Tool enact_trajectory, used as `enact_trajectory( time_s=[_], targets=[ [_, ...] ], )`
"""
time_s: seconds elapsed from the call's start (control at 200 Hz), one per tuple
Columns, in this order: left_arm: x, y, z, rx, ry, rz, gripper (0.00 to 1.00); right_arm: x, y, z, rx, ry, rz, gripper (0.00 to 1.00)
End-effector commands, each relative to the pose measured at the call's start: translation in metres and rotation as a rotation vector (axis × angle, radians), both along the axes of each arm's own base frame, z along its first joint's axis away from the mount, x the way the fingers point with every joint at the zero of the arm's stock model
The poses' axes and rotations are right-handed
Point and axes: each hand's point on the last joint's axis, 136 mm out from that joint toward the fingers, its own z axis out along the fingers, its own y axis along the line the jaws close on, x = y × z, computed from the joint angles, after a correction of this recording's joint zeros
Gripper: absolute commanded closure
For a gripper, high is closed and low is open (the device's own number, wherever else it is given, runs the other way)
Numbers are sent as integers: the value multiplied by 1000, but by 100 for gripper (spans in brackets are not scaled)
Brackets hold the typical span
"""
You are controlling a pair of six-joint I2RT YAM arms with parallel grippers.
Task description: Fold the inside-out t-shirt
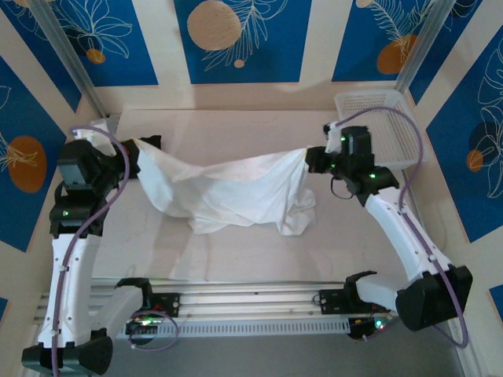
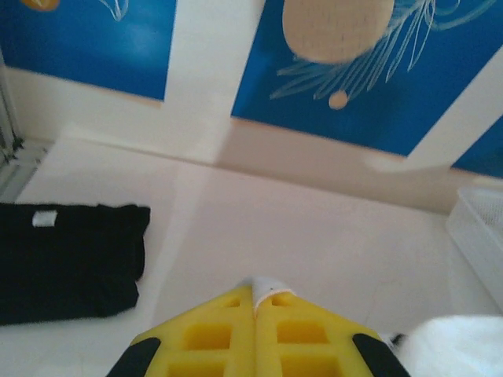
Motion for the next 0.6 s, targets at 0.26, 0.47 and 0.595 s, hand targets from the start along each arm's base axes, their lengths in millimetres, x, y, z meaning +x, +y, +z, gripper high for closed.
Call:
enact_trajectory(
  time_s=[0.26,0.47,0.595],
  targets=[
    [-8,64,47,27,-106,253,100,-77,24,53,166,34,274,100],
    [-1,87,21,40,-48,332,100,-105,31,5,214,207,320,99],
    [8,82,-7,34,13,286,100,-93,38,-22,276,267,317,98]
  ],
)
